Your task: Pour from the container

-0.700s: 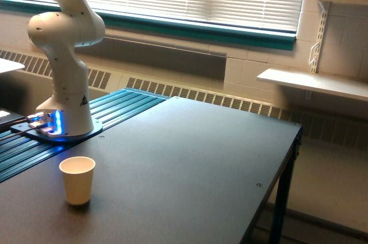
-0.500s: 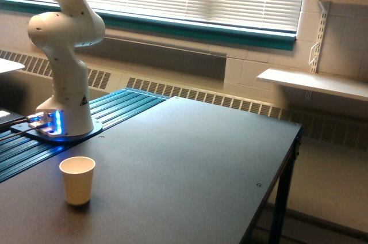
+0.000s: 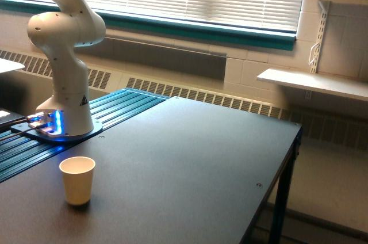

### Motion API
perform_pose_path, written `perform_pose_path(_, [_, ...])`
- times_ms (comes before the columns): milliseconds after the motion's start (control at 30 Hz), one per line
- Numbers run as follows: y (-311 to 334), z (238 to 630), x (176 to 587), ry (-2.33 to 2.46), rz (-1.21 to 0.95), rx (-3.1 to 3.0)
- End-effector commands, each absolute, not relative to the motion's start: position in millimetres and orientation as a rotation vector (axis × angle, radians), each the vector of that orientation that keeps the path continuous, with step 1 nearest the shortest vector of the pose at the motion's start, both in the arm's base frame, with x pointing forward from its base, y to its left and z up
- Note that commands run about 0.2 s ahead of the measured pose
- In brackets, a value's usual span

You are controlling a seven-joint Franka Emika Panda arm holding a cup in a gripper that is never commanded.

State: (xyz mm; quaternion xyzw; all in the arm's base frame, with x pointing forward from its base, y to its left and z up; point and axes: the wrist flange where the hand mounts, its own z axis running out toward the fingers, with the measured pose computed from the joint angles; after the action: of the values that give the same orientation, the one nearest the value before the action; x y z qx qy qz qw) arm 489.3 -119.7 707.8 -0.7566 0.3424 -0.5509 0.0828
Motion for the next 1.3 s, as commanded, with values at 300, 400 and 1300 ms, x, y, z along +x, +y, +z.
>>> perform_pose_path(300, [-94.6,639.0,415.8,1.213,-1.253,-2.425])
perform_pose_path(400, [-96.0,617.3,405.3,1.223,-1.164,-2.446])
perform_pose_path(1300, [-156.6,382.3,243.5,1.522,-0.243,-2.782])
